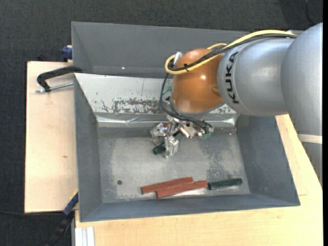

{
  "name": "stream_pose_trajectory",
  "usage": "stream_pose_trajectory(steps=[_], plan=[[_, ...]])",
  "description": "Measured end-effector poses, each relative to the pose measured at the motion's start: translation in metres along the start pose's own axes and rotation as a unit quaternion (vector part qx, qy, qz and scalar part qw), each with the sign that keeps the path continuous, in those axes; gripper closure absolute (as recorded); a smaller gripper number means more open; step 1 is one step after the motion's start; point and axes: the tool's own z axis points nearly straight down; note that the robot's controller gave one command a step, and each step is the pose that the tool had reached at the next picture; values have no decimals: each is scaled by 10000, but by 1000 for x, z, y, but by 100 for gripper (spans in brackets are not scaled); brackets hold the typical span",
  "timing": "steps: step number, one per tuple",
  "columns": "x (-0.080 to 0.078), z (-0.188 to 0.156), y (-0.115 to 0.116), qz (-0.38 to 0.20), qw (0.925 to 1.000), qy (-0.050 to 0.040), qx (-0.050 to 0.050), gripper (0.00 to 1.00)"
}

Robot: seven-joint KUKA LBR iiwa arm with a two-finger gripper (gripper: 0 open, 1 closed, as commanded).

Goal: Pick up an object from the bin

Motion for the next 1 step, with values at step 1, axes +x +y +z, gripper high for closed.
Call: stream_pose_trajectory(steps=[1], plan=[[0, 0, 0, 0, 10000, 0, -2, 100]])
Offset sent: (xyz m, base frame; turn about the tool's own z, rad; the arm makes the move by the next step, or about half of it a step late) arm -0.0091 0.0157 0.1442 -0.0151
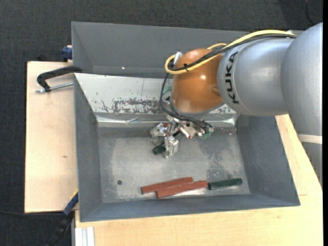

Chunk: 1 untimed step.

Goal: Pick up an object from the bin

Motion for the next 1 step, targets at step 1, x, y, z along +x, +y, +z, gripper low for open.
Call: stream_pose_trajectory(steps=[1], plan=[[-4, -146, 18, -67, 10000, -14, 9, 100]])
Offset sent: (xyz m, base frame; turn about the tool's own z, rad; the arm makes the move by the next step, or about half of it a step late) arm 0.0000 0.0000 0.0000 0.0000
